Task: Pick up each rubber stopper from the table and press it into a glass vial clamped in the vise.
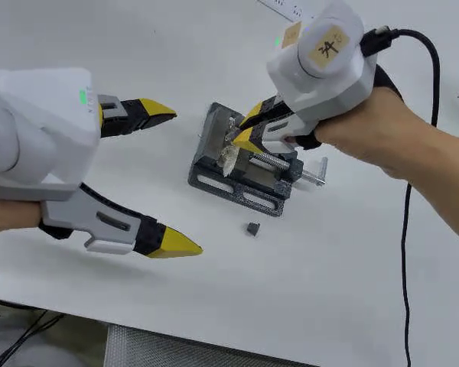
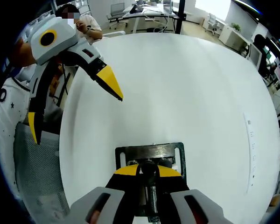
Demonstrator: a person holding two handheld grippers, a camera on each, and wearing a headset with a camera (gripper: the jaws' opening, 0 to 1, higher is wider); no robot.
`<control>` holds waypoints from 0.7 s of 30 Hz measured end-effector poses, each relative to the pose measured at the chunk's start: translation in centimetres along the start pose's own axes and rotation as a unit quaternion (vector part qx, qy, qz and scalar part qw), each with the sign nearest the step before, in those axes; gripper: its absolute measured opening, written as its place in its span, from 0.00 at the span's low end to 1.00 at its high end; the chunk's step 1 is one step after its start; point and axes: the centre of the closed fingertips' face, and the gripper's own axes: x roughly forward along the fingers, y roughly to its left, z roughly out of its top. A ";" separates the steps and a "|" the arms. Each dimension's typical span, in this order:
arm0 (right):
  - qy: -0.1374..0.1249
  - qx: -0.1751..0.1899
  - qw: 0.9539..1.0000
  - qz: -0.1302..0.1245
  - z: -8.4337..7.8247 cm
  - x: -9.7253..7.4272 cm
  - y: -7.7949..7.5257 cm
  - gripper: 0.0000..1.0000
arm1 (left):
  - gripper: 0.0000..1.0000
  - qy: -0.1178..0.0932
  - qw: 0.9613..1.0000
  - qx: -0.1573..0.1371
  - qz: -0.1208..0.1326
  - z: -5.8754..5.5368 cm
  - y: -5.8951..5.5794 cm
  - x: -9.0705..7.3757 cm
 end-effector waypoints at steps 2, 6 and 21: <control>-0.005 0.005 1.000 0.000 0.2 -0.3 0.0 0.12 | 0.94 -0.001 1.000 0.000 0.000 0.0 0.0 0.0; -0.014 0.006 1.000 -0.005 0.3 -1.1 -0.3 0.10 | 0.94 0.000 1.000 0.000 0.001 0.0 0.1 0.0; -0.020 0.004 1.000 0.002 0.1 -1.1 -0.2 0.02 | 0.92 0.001 1.000 -0.002 -0.002 -0.1 0.0 0.0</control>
